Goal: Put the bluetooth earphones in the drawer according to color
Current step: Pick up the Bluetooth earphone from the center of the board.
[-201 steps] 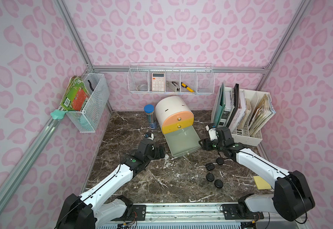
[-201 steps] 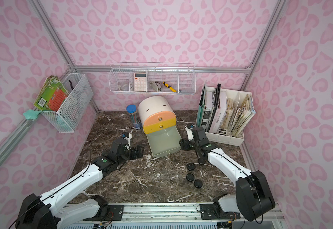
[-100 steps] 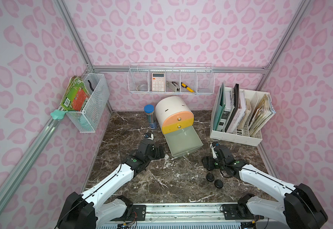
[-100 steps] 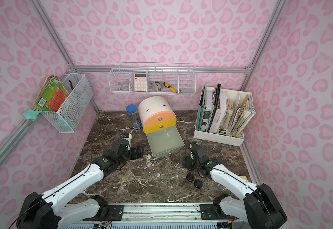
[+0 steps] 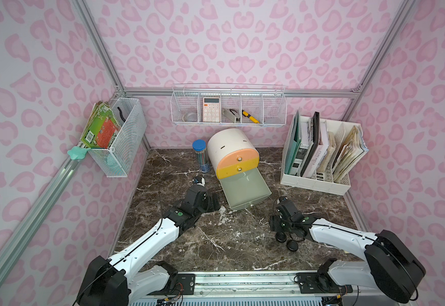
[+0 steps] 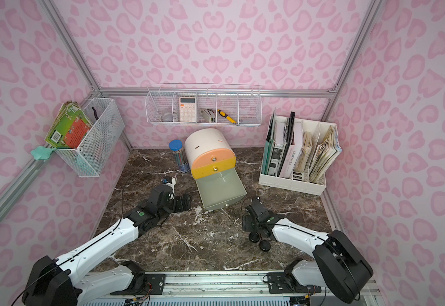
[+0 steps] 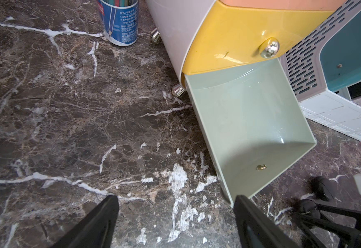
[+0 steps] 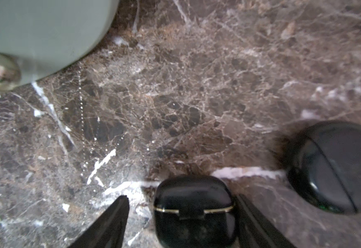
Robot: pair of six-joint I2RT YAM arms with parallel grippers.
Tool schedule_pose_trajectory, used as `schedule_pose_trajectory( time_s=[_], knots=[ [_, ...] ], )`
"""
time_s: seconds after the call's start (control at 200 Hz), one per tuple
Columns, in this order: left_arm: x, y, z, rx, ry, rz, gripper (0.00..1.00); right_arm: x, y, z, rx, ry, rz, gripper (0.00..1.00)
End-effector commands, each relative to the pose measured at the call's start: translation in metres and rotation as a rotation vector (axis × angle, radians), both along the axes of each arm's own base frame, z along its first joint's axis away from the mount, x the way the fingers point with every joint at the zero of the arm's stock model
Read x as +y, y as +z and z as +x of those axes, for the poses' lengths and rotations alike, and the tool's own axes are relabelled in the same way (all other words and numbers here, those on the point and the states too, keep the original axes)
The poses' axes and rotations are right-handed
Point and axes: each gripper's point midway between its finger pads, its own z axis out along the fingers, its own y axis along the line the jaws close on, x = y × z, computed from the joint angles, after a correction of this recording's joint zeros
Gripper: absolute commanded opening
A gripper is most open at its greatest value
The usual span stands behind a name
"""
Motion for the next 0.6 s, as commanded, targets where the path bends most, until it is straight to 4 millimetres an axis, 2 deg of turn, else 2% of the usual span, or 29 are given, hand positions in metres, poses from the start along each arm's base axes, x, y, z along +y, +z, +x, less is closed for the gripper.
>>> schedule_pose_trajectory(
  time_s=[0.0, 0.275, 0.335, 0.45, 0.595],
  knots=[
    [0.001, 0.004, 0.002, -0.012, 0.007, -0.001, 0.89, -0.004, -0.003, 0.003, -0.005, -0.045, -0.051, 0.74],
    [0.001, 0.005, 0.002, -0.014, 0.007, 0.002, 0.89, 0.015, -0.004, 0.006, -0.012, -0.004, -0.099, 0.61],
    [0.002, 0.006, 0.002, -0.015, 0.008, 0.002, 0.89, 0.021, -0.002, 0.009, -0.015, 0.009, -0.089, 0.55],
    [0.002, 0.007, 0.001, -0.021, 0.009, 0.002, 0.89, 0.031, 0.009, 0.016, -0.041, 0.032, -0.077, 0.52],
    [0.003, 0.008, 0.001, -0.024, 0.01, 0.003, 0.89, 0.039, 0.033, 0.03, -0.094, 0.045, -0.073, 0.52]
  ],
)
